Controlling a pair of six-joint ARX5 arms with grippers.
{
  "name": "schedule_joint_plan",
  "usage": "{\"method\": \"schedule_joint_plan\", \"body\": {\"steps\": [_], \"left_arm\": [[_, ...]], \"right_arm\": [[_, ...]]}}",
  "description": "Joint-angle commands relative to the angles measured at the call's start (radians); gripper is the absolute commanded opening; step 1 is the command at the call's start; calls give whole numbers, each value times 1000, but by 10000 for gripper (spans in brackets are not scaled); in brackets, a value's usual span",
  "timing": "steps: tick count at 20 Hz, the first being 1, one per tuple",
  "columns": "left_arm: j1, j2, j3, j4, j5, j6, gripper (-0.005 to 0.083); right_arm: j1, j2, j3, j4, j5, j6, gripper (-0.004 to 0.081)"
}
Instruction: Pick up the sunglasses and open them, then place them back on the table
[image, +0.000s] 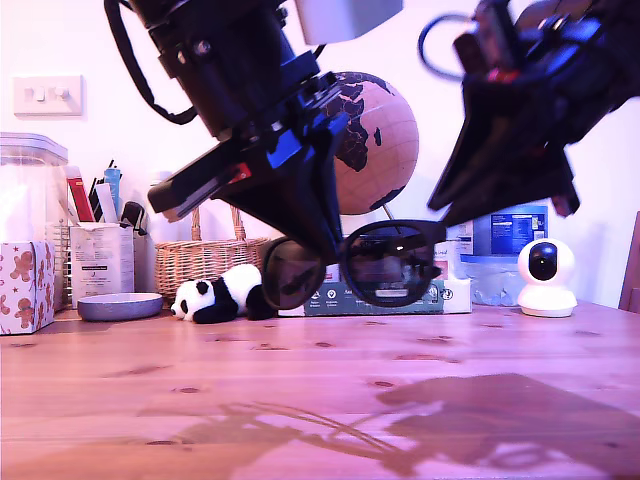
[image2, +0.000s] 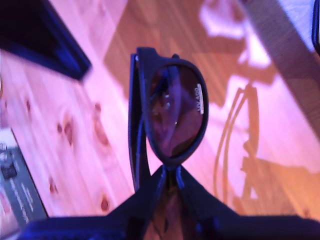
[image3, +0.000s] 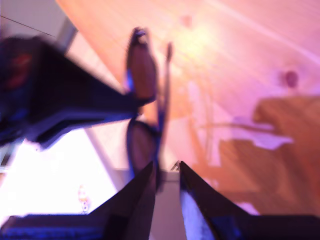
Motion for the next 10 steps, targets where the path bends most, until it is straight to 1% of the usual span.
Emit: {"method": "schedule_joint_plan", "body": {"steps": [1, 5, 10], "left_arm": [[14, -8, -13, 6, 3, -1, -19], [40, -8, -29, 4, -14, 21, -19], [37, -8, -30, 3, -14, 25, -19]], "right_arm": [[-2, 27, 37, 15, 7, -8, 127], [2, 98, 104, 1, 5, -34, 127], [41, 162, 168, -46, 1, -60, 127]]}}
